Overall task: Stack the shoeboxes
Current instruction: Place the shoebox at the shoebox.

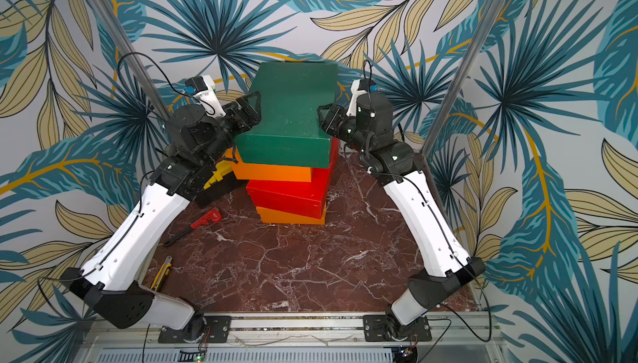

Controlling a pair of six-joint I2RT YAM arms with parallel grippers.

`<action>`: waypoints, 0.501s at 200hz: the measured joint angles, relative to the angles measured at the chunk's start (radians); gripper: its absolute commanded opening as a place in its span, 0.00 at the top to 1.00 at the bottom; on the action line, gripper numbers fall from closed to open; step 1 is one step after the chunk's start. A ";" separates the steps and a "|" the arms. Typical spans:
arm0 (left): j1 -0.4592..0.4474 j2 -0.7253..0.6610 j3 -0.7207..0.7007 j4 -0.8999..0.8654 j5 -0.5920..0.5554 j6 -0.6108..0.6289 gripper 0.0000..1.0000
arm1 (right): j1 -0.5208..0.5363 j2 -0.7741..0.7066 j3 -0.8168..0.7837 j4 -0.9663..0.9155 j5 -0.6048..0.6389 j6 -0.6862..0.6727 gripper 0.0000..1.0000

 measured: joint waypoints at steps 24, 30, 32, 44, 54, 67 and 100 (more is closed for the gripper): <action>0.000 -0.002 0.000 -0.002 0.002 -0.001 0.05 | -0.005 -0.003 -0.011 0.005 -0.019 0.014 0.43; 0.000 -0.003 0.000 -0.003 0.002 0.000 0.04 | -0.005 -0.003 -0.011 0.005 -0.025 0.015 0.41; 0.000 -0.003 0.000 -0.004 0.002 0.000 0.04 | -0.006 -0.003 -0.011 0.005 -0.027 0.017 0.41; 0.000 -0.005 0.000 -0.008 0.002 0.000 0.01 | -0.008 -0.003 -0.011 0.005 -0.040 0.021 0.39; -0.001 -0.008 -0.001 -0.011 0.001 0.003 0.00 | -0.013 -0.003 -0.011 0.005 -0.053 0.024 0.38; -0.002 -0.013 -0.005 -0.012 -0.003 0.008 0.00 | -0.020 -0.003 -0.011 0.005 -0.077 0.030 0.35; -0.006 -0.028 -0.019 -0.022 -0.022 0.019 0.00 | -0.031 -0.003 -0.010 0.004 -0.138 0.042 0.28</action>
